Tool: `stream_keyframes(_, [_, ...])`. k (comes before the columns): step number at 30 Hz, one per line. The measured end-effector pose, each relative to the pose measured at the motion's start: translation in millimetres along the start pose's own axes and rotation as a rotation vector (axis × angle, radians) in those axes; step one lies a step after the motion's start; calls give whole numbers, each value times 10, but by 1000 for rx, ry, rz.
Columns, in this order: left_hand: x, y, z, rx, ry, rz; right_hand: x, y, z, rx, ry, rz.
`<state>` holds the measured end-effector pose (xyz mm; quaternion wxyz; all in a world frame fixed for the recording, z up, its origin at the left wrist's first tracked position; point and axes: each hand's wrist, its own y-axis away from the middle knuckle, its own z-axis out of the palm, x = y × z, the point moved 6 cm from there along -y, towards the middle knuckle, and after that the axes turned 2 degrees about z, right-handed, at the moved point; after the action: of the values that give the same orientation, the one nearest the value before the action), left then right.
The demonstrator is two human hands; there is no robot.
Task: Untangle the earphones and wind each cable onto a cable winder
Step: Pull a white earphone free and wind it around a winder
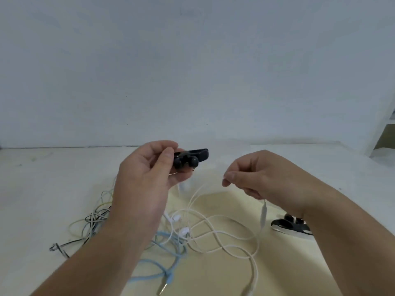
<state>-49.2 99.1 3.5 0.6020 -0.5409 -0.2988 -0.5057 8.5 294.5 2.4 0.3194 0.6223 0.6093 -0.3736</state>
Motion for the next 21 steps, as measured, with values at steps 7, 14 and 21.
stream_keyframes(7, [-130,-42,-30,-92,-135,-59,-244,50,79,79,29,-159])
stream_keyframes(14, [-67,65,110,-264,-290,-16,-289,63,109,134,-39,-181])
stream_keyframes(21, [-58,70,91,-207,-265,21,-304,46,180,227,-76,-132])
